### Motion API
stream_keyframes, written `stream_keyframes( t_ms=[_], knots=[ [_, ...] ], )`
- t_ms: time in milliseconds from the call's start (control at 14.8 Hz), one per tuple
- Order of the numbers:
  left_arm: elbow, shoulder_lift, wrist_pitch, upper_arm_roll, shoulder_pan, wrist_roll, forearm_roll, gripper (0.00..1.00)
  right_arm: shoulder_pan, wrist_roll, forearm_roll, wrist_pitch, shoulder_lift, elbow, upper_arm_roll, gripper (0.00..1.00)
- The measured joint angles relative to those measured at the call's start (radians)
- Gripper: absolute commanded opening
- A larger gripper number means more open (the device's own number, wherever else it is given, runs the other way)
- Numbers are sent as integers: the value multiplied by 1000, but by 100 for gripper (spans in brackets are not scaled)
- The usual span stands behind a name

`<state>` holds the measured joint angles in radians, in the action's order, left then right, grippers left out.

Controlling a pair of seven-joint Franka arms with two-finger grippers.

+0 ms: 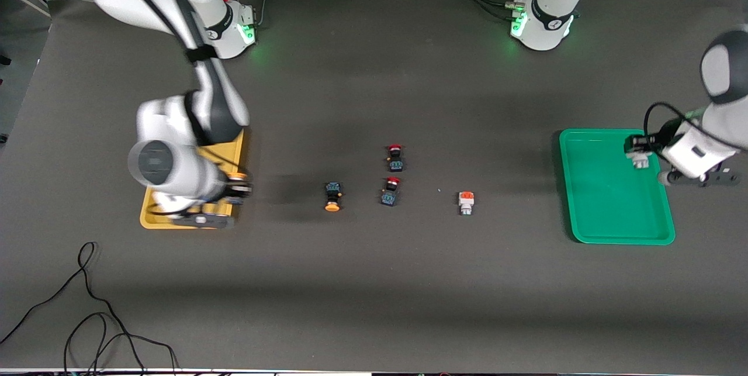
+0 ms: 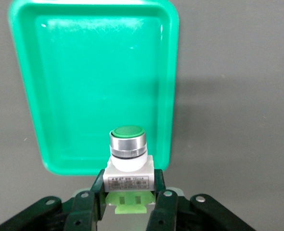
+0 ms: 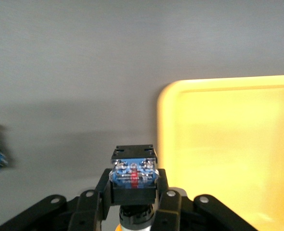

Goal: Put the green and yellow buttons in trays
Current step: 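Place the green button in the green tray while the right gripper places yellow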

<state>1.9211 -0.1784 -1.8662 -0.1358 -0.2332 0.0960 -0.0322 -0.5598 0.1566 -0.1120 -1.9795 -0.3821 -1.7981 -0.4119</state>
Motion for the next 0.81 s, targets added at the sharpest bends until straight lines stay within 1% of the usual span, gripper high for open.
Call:
stream_keyframes(
  t_ms=[68, 136, 203, 271, 407, 475, 542, 610, 678, 746, 814],
  knots=[
    [10, -43, -49, -1, -2, 1, -10, 0, 4, -54, 0, 2, 11, -22, -33, 0],
    [21, -85, -101, -3, -3, 1, -22, 0, 8, -87, -1, -9, 14, -53, -52, 0],
    [30, -125, -152, -5, -4, 1, -28, 0, 9, -103, -1, -49, 12, -95, -58, 0],
    [38, -162, -199, -6, -6, 1, -32, 0, 7, -107, -1, -119, 9, -151, -57, 0],
    [43, -227, -275, -5, -12, 1, -39, 0, -3, -112, -1, -303, -3, -274, -52, 0],
    [44, -252, -303, -5, -15, 1, -43, 15, -7, -112, -1, -380, -14, -324, -50, 0],
    [44, -272, -328, -5, -19, 1, -48, 31, -9, -113, -1, -433, -26, -358, -49, 5],
    [44, -289, -349, -4, -24, 0, -54, 48, -10, -113, -1, -460, -35, -376, -48, 52],
    [44, -304, -365, -4, -28, 0, -58, 73, -10, -113, -1, -468, -41, -380, -48, 91],
    [43, -313, -375, -4, -31, 0, -59, 97, -10, -114, -1, -471, -41, -380, -48, 92],
    [43, -318, -382, -4, -33, 0, -59, 99, -10, -114, -1, -469, -37, -377, -48, 100]
  ],
)
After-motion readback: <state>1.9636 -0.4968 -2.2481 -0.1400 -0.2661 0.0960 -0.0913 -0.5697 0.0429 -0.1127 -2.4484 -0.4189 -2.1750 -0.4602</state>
